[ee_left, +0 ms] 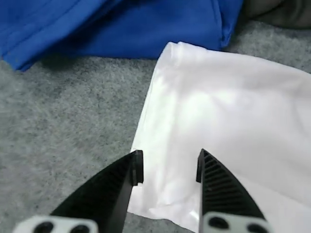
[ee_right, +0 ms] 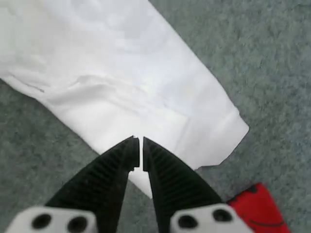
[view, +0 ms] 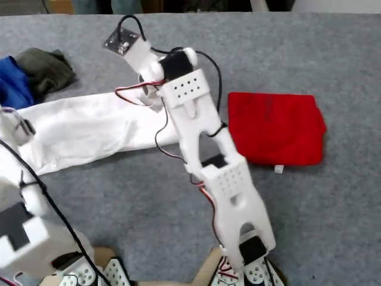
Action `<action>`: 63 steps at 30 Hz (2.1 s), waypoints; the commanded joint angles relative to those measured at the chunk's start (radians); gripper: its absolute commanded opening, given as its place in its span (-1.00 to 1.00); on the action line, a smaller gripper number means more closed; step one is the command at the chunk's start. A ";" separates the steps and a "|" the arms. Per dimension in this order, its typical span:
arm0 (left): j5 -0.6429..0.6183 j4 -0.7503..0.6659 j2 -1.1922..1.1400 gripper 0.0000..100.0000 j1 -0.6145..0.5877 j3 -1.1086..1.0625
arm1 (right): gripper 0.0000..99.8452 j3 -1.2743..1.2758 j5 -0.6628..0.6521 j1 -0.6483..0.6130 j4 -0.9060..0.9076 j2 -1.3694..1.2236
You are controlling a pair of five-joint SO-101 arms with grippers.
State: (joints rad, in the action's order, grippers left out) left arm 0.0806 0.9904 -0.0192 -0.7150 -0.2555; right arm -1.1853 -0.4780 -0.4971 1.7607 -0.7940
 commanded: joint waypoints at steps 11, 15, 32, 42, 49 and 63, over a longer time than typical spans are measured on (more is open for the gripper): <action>0.084 0.396 -0.833 -0.48 -0.041 0.951 | -0.97 0.377 -0.078 0.012 -0.008 0.248; 0.092 0.577 -1.019 -0.58 -0.044 1.228 | -0.97 0.377 -0.078 0.014 -0.008 0.251; 0.241 0.772 -0.855 -0.94 -0.016 1.308 | -0.97 -0.062 0.046 0.206 0.000 0.282; 0.054 0.767 -0.396 -0.94 0.366 0.905 | -0.97 -0.170 0.175 0.233 0.003 0.348; -0.146 0.761 -0.371 -0.94 0.622 0.940 | -0.97 -0.214 0.184 0.394 -0.003 0.369; -0.382 0.390 -0.388 -0.94 0.989 0.944 | -0.97 -0.280 0.190 0.641 -0.002 0.467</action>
State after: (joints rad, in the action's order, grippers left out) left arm -0.2770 1.4523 -0.4534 0.2286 0.6483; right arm -1.4354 -0.2938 0.1304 1.7637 -0.3813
